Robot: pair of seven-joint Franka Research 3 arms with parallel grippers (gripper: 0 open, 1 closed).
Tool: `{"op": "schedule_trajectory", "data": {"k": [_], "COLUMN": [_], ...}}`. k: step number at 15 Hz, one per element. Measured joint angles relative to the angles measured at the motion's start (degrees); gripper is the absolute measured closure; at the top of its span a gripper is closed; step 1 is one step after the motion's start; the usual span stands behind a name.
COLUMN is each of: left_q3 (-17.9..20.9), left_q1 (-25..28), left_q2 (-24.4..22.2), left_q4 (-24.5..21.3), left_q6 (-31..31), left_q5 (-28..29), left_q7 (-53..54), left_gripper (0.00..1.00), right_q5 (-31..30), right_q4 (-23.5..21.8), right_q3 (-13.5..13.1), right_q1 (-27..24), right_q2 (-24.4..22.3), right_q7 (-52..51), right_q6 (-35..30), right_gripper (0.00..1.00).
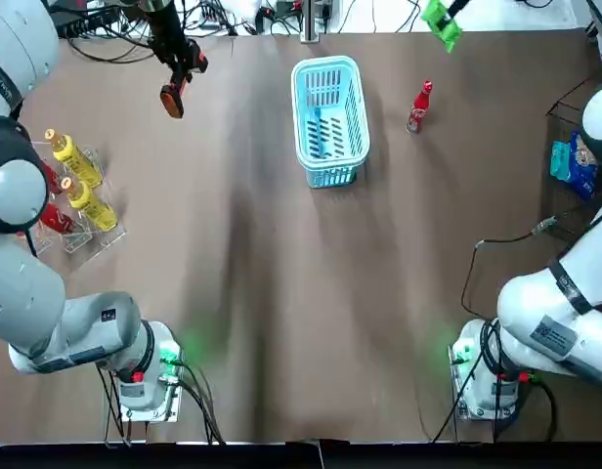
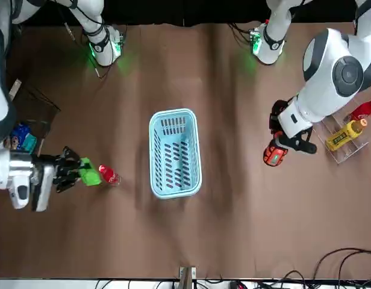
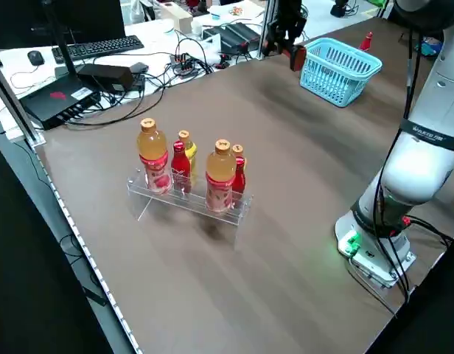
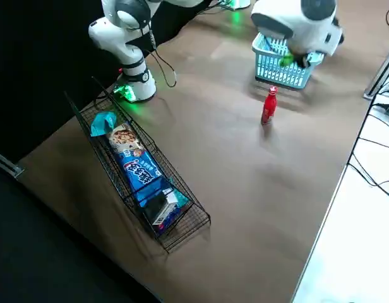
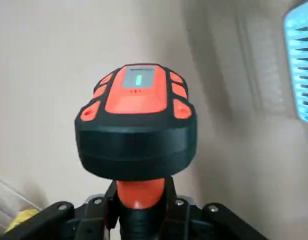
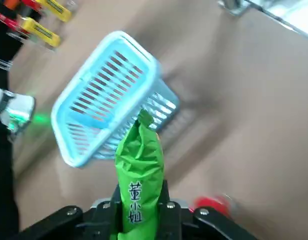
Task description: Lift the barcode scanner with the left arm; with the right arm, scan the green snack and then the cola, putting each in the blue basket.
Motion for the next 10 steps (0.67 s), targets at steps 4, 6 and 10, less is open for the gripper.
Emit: {"op": "schedule_trajectory", "data": {"k": [4,6,10], "left_q3": [-1.04,-1.85,-2.69], "left_q1": [-0.01,-0.02,-0.01], "left_q2": [-1.23,-1.24,-1.24], "left_q4": [0.51,0.76,0.79], "left_q6": [-1.18,-1.35,-1.42], "left_q5": [-7.70,-8.60,-10.34], "left_q7": [-0.01,-0.01,-0.01], "left_gripper": [0.63,0.63,0.63], "right_q5": [4.53,11.08,16.52], "right_q4": [-0.13,-0.39,-0.86], "right_q3": [8.43,8.53,8.58], "right_q1": [0.93,1.46,3.88], "right_q2": [-0.02,0.01,0.35], "right_q7": [8.12,8.31,9.63], "right_q6": [1.21,2.08,7.27], "right_gripper": [0.72,0.72,0.72]}}
